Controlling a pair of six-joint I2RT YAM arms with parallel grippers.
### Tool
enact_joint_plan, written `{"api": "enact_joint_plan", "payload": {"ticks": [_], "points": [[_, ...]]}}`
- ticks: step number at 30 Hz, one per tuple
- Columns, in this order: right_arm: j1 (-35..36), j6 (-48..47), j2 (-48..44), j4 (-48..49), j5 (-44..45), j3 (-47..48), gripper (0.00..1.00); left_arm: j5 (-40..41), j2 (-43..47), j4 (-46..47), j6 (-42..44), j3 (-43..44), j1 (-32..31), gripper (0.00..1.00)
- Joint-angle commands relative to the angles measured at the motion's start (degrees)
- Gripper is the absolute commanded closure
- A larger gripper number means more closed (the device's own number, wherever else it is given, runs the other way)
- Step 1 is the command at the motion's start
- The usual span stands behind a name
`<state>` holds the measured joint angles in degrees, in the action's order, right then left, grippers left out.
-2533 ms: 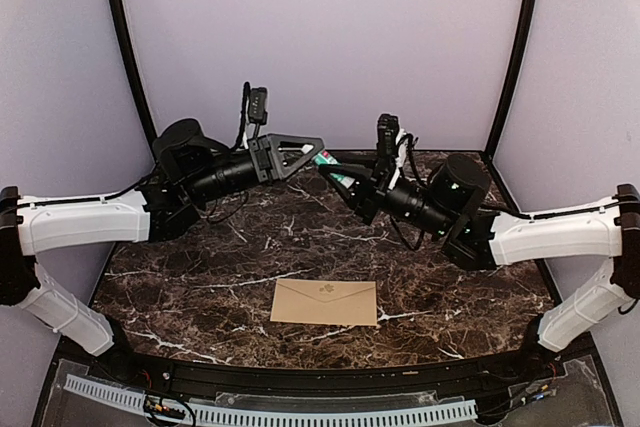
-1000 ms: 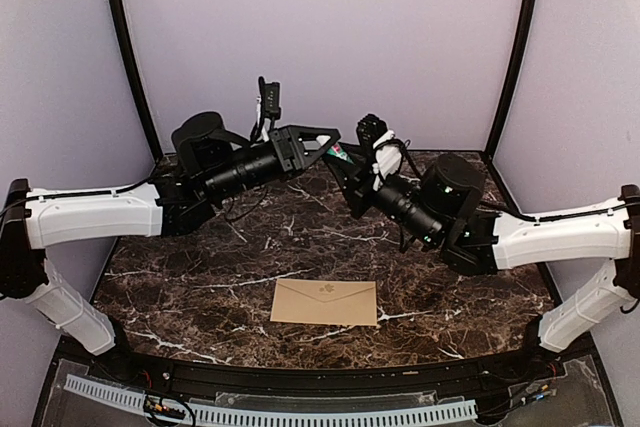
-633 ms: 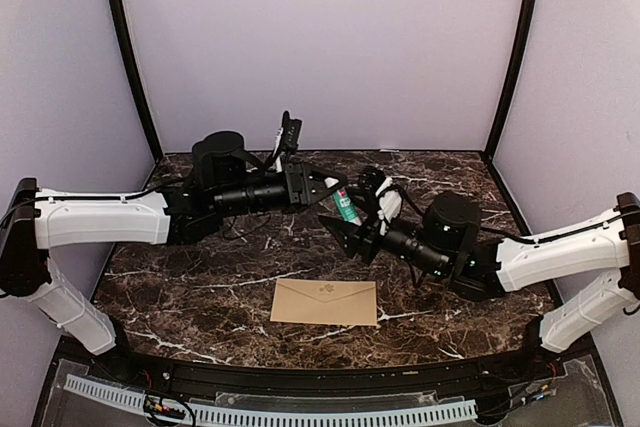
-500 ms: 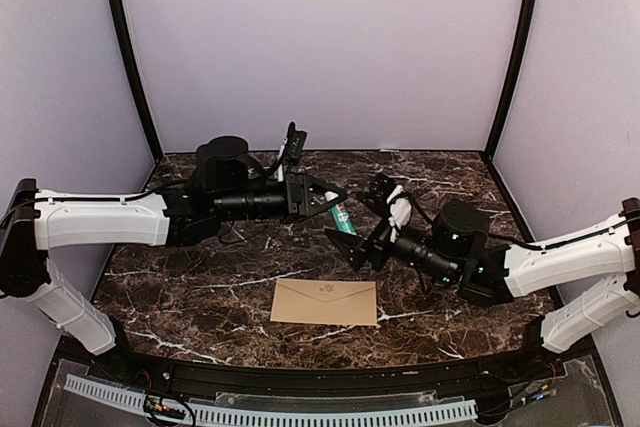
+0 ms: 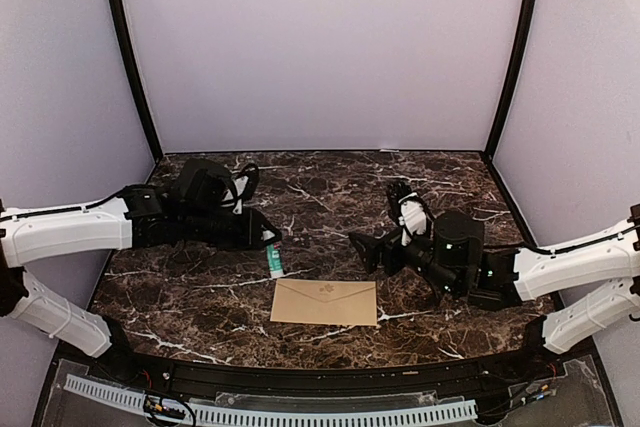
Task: Place the letter into the envelope and seal it
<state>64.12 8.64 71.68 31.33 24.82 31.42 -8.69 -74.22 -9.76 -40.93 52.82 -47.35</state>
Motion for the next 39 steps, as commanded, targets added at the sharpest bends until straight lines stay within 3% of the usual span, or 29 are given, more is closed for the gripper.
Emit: {"api": "enact_joint_plan", "payload": {"ticks": [1,16,21,28,32,39], "points": [[0.0,3.5,-1.5,-4.2,5.6,-0.2,0.01,7.8,-0.7,-12.1,1.9,-2.7,1.0,0.86],[-0.7,5.5,-7.9,-8.7,5.9,-4.1,0.01,9.2,-18.0,-9.5,1.8,-4.9,3.0,0.82],[-1.4,5.9,-10.6,-9.5,6.1,-5.1,0.01,10.4,-21.3,-8.7,1.5,-4.1,3.2,0.66],[-3.5,6.7,-12.3,-9.8,3.8,-5.6,0.01,12.0,-21.3,-6.8,1.5,-4.0,3.3,0.52],[-5.3,6.8,-13.0,-11.3,3.0,-4.5,0.01,14.0,-18.4,-6.6,2.0,-3.0,3.5,0.40],[-9.6,4.7,-16.7,-13.9,1.3,-1.0,0.01,21.8,-9.1,-8.6,5.6,2.4,3.4,0.30]]}}
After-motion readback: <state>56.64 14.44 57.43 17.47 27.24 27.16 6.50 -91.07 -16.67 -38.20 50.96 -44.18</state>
